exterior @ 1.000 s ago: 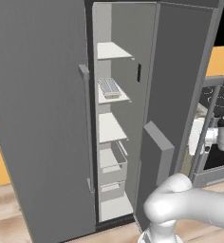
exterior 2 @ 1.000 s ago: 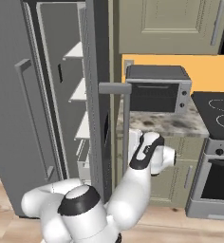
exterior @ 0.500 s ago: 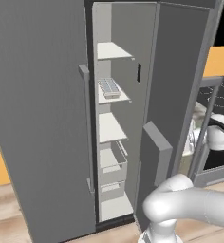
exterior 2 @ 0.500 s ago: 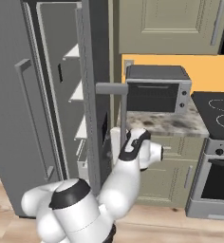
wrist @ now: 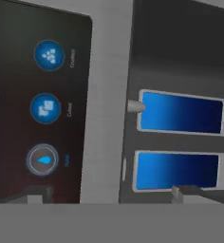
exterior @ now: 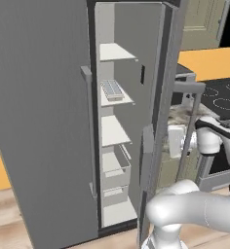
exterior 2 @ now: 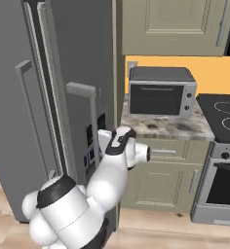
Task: The ice cube tray has been filled with water. Take the tray and place it in the freezer to make ice. Close the freezer door after placing the tray.
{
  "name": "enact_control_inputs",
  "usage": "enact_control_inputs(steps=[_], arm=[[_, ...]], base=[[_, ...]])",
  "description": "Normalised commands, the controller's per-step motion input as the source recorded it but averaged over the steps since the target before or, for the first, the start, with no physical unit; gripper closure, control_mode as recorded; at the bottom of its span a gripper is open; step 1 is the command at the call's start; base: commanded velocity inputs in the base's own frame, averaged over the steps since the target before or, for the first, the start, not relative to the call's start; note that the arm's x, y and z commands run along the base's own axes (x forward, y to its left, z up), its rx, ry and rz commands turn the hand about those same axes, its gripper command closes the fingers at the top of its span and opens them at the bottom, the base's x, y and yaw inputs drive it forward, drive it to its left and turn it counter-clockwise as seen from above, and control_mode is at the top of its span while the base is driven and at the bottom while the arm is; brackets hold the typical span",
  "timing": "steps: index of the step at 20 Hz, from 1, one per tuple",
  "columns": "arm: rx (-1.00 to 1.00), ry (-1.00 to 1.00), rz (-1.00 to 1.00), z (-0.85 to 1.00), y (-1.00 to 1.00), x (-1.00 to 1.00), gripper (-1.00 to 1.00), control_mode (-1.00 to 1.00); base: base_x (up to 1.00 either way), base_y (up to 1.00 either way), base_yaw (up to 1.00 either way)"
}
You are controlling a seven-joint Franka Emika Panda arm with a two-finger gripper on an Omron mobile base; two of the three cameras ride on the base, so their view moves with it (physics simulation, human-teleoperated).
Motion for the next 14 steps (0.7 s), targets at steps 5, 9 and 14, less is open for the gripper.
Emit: enact_control_inputs(steps=[5, 9, 14], arm=[[-0.13, -0.2, -0.02, -0.06, 1.0, 0.05, -1.0, -1.0], [-0.14, -0.15, -0.16, -0.11, 1.0, 0.17, -1.0, -1.0], [-0.13, -0.03, -0.32, -0.14, 0.99, 0.32, -1.0, -1.0]], base=[[0.0, 0.0, 0.0], [0.0, 0.0, 0.0], [0.0, 0.0, 0.0]])
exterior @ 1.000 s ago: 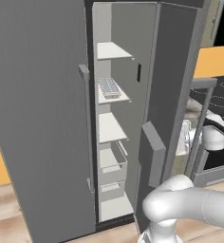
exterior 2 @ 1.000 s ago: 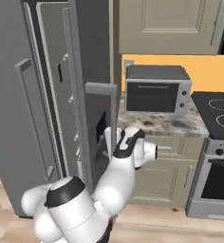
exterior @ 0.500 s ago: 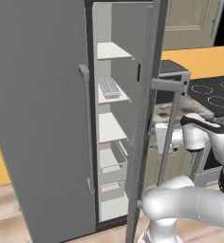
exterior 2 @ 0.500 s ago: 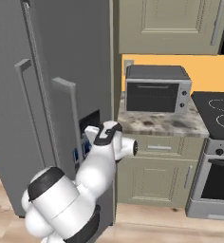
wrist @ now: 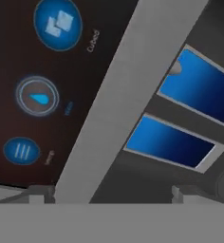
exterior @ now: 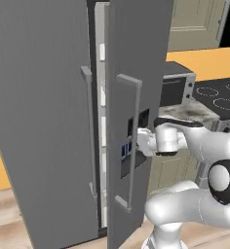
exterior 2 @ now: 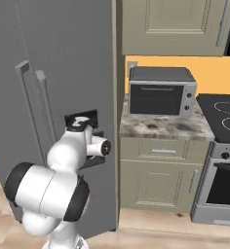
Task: The ice cube tray has been filled with water. Take the tray and place it in the freezer to make ice. Close the freezer door after placing the tray.
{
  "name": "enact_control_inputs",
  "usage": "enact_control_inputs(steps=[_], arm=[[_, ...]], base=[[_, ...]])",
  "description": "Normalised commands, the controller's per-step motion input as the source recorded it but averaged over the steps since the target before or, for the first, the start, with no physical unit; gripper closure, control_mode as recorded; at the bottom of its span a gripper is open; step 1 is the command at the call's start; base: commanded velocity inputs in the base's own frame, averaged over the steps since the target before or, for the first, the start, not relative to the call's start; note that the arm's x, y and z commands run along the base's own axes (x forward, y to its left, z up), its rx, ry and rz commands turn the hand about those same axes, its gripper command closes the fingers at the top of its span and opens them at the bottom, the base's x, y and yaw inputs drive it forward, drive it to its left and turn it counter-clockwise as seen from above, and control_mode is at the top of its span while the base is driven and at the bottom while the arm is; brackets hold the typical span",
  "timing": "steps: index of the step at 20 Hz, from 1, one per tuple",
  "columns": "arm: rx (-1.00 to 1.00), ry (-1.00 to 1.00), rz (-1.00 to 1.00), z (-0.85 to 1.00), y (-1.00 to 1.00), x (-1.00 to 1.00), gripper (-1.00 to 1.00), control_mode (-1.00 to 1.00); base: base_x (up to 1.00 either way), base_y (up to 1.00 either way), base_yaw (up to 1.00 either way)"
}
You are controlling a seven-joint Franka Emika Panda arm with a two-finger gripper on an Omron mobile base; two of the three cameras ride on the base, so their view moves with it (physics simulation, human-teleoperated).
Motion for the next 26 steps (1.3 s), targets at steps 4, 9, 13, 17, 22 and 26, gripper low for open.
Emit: enact_control_inputs(steps=[4, 9, 13, 17, 22, 26], arm=[[-0.11, 0.0, -0.4, -0.06, 0.85, 0.6, -1.0, -1.0], [-0.08, 0.02, -0.42, 0.0, 0.65, 0.84, -1.0, -1.0], [-0.07, 0.06, -0.42, 0.0, 0.51, 0.96, -1.0, -1.0], [-0.02, 0.05, -0.35, 0.02, 0.18, 0.5, -1.0, -1.0], [0.0, 0.01, -0.13, 0.41, -0.23, -0.1, -1.0, -1.0], [0.0, 0.0, 0.01, 0.61, -0.35, -0.27, -1.0, -1.0]], base=[[0.0, 0.0, 0.0], [0.0, 0.0, 0.0], [0.0, 0.0, 0.0], [0.0, 0.0, 0.0], [0.0, 0.0, 0.0], [0.0, 0.0, 0.0]])
